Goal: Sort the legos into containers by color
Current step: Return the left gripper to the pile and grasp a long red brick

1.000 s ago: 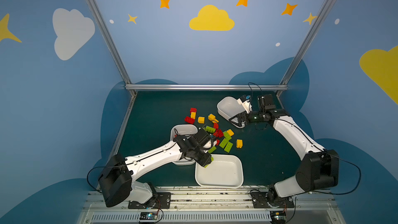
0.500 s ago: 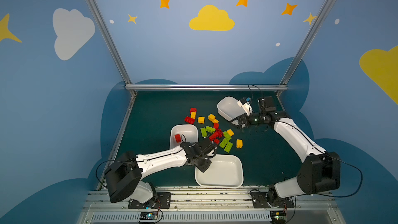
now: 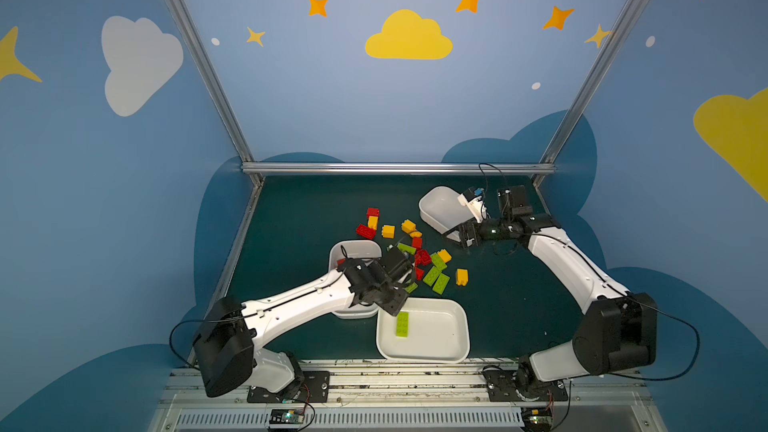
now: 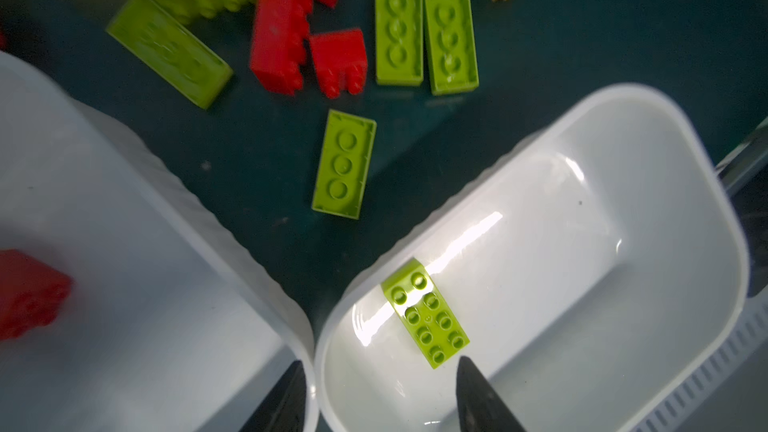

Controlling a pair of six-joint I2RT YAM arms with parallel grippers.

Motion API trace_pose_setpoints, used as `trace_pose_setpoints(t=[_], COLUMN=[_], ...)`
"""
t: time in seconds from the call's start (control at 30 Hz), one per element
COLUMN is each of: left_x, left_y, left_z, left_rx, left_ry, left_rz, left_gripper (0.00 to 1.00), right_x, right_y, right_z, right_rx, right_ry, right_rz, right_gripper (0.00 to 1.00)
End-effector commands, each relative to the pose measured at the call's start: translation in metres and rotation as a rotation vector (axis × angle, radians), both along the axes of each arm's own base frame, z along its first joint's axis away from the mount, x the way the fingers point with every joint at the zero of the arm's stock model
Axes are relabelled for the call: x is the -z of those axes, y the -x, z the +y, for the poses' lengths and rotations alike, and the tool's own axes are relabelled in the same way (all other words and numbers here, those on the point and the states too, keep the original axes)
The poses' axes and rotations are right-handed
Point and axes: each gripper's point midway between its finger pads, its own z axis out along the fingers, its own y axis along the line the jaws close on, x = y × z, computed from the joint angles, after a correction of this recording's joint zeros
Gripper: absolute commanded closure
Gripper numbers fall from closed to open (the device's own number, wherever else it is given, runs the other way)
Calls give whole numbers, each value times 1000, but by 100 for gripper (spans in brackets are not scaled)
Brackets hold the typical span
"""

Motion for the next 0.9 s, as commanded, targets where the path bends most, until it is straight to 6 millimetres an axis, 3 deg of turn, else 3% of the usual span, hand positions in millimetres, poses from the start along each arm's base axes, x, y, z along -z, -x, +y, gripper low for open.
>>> trace_pose_setpoints(t=[0.0, 0.17, 0.3, 0.53, 0.77, 0.87], left_x=[-24, -31, -17, 16, 29, 35], left_y=[-26, -78, -124, -187, -243, -255], left_z=[26, 45, 68, 84, 102, 115], left_rx=[-83, -105, -183, -246, -573, -784], left_ry=[18, 24, -13, -40, 11, 2], left_rz=[-1, -28, -7, 30, 42, 61], left_gripper=[41, 39, 38, 34, 34, 35], right_x=[-19, -22, -21, -21, -17, -16], right_y=[-5, -6, -4, -1, -4, -5], right_z=[6, 9, 12, 17, 18, 18], right_rx=[-17, -13, -16, -21, -14, -16], right_ry=[-34, -56, -64, -70, -66, -61], right_rz=[-34, -33, -20, -14, -9, -6], right_gripper=[5, 5, 5, 5, 5, 5])
